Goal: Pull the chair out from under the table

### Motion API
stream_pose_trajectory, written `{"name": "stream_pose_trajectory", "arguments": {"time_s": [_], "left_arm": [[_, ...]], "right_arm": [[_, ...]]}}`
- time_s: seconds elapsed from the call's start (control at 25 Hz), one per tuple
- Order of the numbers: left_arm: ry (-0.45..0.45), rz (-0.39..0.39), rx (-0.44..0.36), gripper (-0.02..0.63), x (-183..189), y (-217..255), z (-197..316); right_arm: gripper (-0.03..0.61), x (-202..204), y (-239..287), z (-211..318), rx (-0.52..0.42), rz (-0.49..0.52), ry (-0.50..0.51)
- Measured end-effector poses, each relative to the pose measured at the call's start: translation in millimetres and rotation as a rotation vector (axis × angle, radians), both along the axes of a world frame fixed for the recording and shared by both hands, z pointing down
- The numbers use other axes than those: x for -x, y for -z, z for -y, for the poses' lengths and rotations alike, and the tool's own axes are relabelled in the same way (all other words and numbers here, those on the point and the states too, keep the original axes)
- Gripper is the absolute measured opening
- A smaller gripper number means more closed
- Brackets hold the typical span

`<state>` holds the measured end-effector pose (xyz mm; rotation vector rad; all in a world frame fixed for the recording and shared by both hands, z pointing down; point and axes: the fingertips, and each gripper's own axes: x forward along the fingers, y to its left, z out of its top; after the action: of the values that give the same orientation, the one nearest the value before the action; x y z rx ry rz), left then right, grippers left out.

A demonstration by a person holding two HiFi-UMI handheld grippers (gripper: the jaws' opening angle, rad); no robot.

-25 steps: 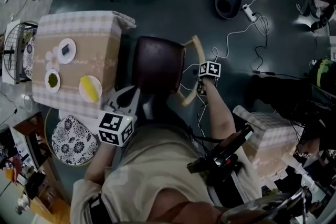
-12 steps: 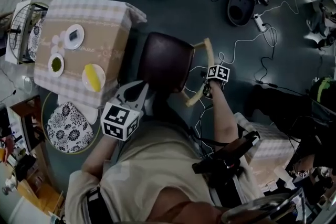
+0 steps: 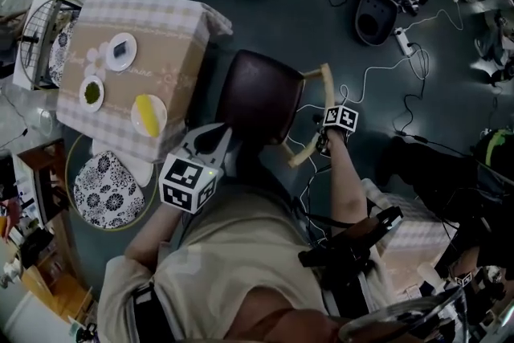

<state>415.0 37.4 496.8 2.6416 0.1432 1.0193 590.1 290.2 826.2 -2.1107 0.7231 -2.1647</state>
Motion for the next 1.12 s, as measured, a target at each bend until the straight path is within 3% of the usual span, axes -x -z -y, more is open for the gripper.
{"name": "stream_pose_trajectory", "arguments": {"time_s": [1.12], "left_arm": [[0.056,0.009,-0.041,0.006,26.9,-4.2,10.0]], "right_arm": [[0.106,-3.6,-16.4,-14.4,0.034,-0.015,-0.007]]}}
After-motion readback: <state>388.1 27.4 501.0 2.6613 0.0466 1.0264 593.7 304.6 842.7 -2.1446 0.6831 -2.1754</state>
